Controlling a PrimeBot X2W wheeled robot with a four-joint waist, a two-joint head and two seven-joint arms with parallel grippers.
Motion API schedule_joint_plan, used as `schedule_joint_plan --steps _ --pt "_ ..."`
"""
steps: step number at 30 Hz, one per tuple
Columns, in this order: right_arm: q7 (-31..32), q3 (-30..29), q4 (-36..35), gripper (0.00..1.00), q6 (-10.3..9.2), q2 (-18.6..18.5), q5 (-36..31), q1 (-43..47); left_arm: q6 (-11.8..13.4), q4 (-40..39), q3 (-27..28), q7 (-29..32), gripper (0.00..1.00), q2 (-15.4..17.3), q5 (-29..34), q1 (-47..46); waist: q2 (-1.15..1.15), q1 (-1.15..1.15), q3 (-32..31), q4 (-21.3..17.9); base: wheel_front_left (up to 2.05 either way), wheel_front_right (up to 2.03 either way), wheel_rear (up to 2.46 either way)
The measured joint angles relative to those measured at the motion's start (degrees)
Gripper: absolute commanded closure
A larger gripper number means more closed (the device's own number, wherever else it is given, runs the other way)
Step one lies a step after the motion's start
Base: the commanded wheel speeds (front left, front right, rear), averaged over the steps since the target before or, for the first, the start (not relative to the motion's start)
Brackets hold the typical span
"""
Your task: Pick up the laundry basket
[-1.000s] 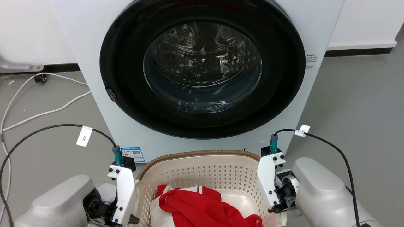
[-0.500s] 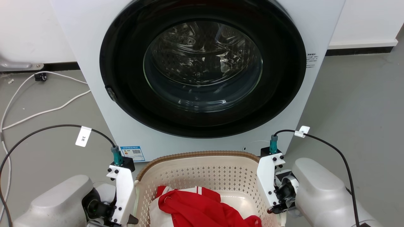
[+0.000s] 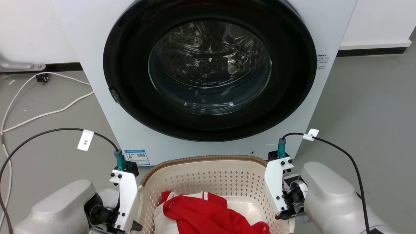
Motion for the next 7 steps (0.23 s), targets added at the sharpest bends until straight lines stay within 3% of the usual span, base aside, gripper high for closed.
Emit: schedule_joint_plan --steps 7 --pt "-0.4 0.7 0.4 1.0 0.0 0.0 0.7 -0.2 0.0 0.3 0.0 0.0 1.0 -0.2 0.1 0.0 0.0 0.0 -0.1 0.0 0.0 0.0 0.0"
